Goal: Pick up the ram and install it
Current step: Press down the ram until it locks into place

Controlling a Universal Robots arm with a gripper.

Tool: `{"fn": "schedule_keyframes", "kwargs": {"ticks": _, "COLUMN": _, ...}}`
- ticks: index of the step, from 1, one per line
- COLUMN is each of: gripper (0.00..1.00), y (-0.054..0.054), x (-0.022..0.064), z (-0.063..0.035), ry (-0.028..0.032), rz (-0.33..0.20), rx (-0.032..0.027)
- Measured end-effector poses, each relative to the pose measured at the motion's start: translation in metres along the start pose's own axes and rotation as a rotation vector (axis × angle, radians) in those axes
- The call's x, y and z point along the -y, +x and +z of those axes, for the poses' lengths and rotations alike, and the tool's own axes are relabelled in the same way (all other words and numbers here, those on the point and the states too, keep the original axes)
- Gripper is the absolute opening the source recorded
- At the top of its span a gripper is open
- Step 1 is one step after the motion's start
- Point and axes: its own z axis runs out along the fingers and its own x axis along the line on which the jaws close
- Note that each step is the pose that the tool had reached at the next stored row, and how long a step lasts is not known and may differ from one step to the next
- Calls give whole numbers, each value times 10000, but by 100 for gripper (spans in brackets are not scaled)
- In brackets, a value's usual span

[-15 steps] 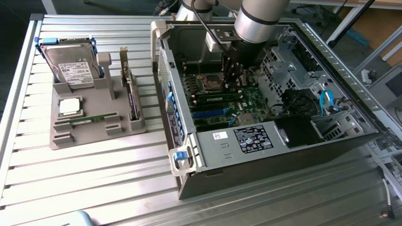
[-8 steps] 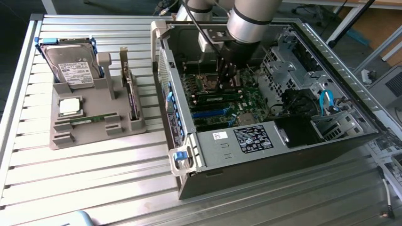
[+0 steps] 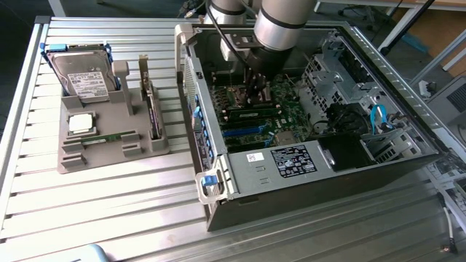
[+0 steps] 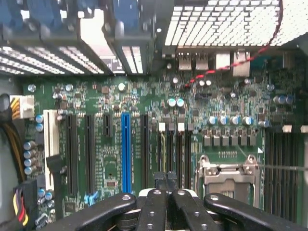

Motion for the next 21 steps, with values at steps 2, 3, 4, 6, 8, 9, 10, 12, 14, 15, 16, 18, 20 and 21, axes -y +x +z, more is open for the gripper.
{"fn": "schedule_keyframes", "kwargs": {"ticks": 2, "gripper": 11, "y": 0, "x": -38, "z": 1, "ry": 0, "rz": -1, "rx": 0}}
{"fn": "schedule_keyframes", "kwargs": {"ticks": 3, "gripper": 11, "y": 0, "x": -61, "z": 1, "ry": 0, "rz": -1, "rx": 0}}
{"fn": "schedule_keyframes", "kwargs": {"ticks": 4, "gripper": 11, "y": 0, "x": -77, "z": 2, "ry": 0, "rz": -1, "rx": 1}}
{"fn": "schedule_keyframes", "kwargs": {"ticks": 6, "gripper": 11, "y": 0, "x": -84, "z": 2, "ry": 1, "rz": -1, "rx": 1}}
{"fn": "schedule_keyframes", "kwargs": {"ticks": 8, "gripper": 11, "y": 0, "x": -84, "z": 1, "ry": 0, "rz": -1, "rx": 0}}
{"fn": "schedule_keyframes", "kwargs": {"ticks": 9, "gripper": 11, "y": 1, "x": -84, "z": 2, "ry": 0, "rz": -1, "rx": 0}}
{"fn": "schedule_keyframes", "kwargs": {"ticks": 10, "gripper": 11, "y": 1, "x": -84, "z": 2, "ry": -1, "rz": -1, "rx": -1}}
{"fn": "schedule_keyframes", "kwargs": {"ticks": 12, "gripper": 11, "y": 1, "x": -84, "z": 5, "ry": 0, "rz": 0, "rx": -1}}
{"fn": "schedule_keyframes", "kwargs": {"ticks": 14, "gripper": 11, "y": 1, "x": -84, "z": 10, "ry": 0, "rz": -1, "rx": 0}}
{"fn": "schedule_keyframes", "kwargs": {"ticks": 15, "gripper": 11, "y": 1, "x": -84, "z": 13, "ry": 0, "rz": -1, "rx": -1}}
{"fn": "schedule_keyframes", "kwargs": {"ticks": 16, "gripper": 11, "y": 1, "x": -84, "z": 17, "ry": 1, "rz": -1, "rx": 1}}
{"fn": "schedule_keyframes", "kwargs": {"ticks": 18, "gripper": 11, "y": 1, "x": -84, "z": 26, "ry": 1, "rz": -1, "rx": 1}}
{"fn": "schedule_keyframes", "kwargs": {"ticks": 20, "gripper": 11, "y": 2, "x": -85, "z": 36, "ry": 0, "rz": -1, "rx": 0}}
{"fn": "schedule_keyframes", "kwargs": {"ticks": 21, "gripper": 11, "y": 2, "x": -85, "z": 42, "ry": 0, "rz": 0, "rx": 0}}
